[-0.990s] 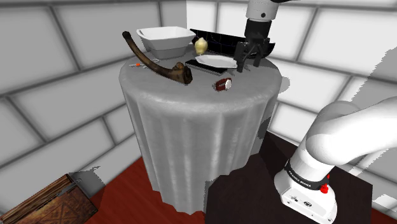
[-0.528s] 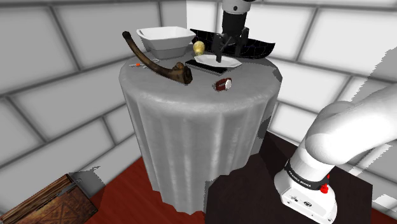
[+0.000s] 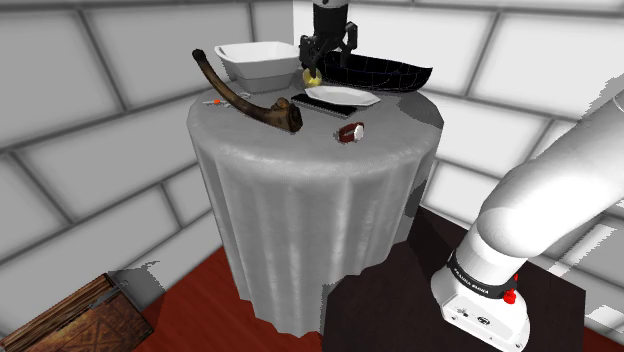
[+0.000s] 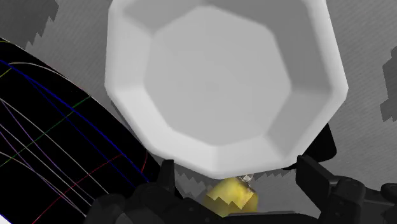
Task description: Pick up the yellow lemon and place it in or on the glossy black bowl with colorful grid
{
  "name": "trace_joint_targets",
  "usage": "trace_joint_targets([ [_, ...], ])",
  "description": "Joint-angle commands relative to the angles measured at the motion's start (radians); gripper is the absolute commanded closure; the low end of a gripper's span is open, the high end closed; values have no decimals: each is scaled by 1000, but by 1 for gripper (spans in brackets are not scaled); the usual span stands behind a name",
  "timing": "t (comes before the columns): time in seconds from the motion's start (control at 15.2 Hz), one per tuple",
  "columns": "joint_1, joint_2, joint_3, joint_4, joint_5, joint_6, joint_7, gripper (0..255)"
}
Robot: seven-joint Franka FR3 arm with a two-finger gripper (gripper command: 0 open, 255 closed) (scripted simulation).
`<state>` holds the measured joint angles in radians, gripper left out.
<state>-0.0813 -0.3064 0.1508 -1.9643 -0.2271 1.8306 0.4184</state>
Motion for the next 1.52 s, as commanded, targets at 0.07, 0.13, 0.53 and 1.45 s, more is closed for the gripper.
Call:
trace_joint_targets([
  [0.07,-8,97,37,125,-67,-13,63,0],
  [0.13,-8,98,34,113,-69,0,63,0],
  [0.53,-16,107,22,47,-76,78,68,0],
  [1.45,-17,108,21,42,-77,85,69,255],
])
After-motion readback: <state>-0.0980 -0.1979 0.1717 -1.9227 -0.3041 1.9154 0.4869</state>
